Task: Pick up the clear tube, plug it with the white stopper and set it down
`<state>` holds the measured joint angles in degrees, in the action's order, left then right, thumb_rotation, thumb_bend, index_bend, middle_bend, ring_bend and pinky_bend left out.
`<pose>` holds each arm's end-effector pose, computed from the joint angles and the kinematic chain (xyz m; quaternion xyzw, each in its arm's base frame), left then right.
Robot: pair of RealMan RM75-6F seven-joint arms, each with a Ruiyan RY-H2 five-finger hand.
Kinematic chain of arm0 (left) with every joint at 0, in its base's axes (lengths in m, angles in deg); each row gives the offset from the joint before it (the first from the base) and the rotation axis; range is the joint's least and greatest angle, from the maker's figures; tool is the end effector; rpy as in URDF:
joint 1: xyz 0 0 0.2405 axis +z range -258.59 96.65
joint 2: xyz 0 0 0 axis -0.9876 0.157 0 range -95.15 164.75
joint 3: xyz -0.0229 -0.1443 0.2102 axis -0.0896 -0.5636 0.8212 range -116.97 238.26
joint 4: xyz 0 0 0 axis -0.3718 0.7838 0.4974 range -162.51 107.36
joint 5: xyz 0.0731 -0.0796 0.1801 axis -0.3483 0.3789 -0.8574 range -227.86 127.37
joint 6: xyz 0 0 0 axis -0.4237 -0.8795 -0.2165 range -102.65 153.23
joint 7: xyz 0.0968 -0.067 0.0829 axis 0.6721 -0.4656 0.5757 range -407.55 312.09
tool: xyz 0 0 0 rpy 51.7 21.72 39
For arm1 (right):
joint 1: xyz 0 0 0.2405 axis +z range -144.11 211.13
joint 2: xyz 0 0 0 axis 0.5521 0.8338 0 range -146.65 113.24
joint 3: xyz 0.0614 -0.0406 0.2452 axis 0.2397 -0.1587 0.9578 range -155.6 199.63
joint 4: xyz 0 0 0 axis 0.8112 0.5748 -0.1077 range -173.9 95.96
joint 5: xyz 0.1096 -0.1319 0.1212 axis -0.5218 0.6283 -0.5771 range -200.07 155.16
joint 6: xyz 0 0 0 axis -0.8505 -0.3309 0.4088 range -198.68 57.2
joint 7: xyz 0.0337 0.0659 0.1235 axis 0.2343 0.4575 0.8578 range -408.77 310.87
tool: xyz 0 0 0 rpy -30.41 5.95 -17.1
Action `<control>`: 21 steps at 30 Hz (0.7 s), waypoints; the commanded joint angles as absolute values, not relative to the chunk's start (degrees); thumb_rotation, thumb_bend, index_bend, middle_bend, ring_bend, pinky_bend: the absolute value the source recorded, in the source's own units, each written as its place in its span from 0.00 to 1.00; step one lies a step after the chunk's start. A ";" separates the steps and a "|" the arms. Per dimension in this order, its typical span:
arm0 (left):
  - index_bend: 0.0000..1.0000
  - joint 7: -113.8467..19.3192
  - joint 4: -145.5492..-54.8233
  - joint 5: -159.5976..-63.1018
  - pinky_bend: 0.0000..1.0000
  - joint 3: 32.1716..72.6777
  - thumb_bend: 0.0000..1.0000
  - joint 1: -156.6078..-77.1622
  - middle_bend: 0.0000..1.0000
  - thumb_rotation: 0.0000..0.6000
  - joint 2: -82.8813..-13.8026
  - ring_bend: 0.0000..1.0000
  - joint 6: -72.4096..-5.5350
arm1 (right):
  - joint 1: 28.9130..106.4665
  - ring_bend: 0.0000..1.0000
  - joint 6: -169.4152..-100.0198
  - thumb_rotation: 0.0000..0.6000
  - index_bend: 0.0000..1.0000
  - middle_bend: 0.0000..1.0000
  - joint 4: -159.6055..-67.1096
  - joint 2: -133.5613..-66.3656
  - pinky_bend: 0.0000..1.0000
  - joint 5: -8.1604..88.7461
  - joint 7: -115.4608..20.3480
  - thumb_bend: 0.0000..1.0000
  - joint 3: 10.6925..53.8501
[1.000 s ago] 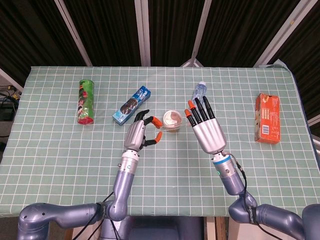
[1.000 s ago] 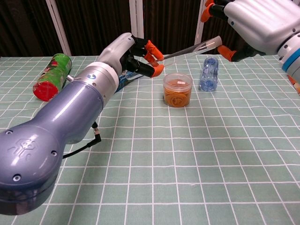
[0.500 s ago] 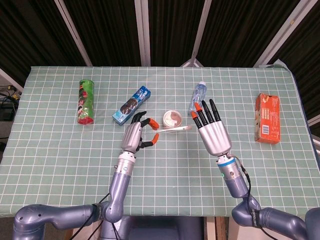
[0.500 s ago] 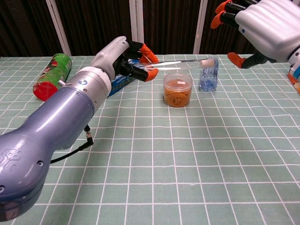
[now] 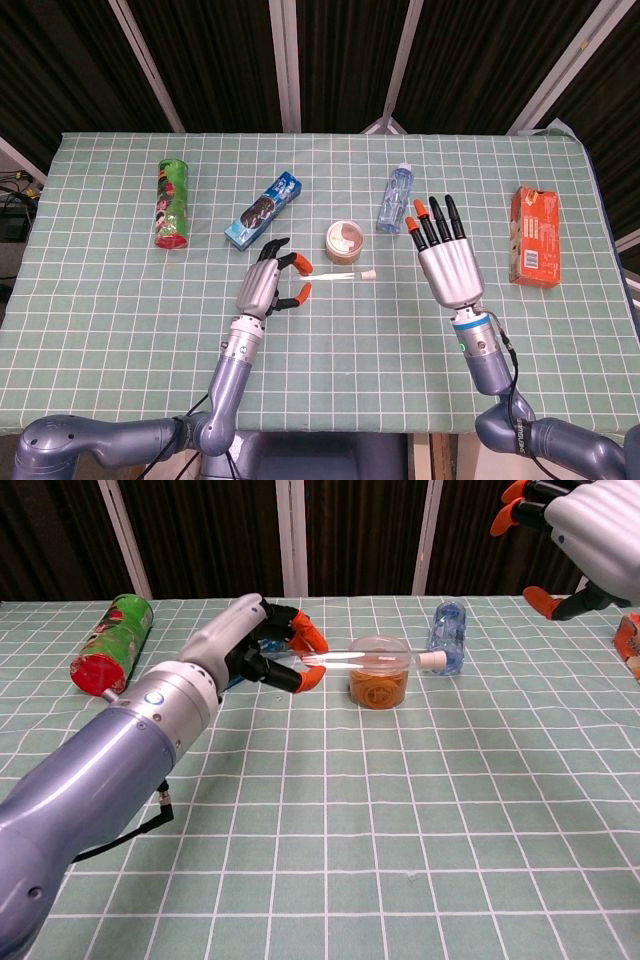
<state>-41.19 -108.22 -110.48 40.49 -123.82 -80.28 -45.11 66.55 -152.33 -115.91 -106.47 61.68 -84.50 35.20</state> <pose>-0.0510 0.3128 -0.0846 -0.5237 -0.5620 -0.5562 0.3171 -0.1681 -0.3342 0.0582 0.6600 -0.1010 0.4181 0.6160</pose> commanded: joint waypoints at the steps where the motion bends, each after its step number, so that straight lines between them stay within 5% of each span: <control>1: 0.53 -41.69 -107.56 -111.16 0.00 42.79 0.69 -122.25 0.48 1.00 -79.80 0.10 -44.69 | 66.22 0.05 -152.55 1.00 0.25 0.13 -116.06 -105.97 0.06 61.08 -84.16 0.44 35.70; 21: 0.53 -41.88 -103.72 -114.15 0.00 49.18 0.69 -117.59 0.48 1.00 -79.52 0.10 -43.12 | 64.76 0.05 -153.79 1.00 0.25 0.12 -120.06 -103.16 0.06 58.93 -82.98 0.44 37.53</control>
<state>-41.91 -103.77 -114.11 49.13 -117.63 -79.50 -43.16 64.81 -153.75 -119.99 -103.22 58.96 -82.97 37.51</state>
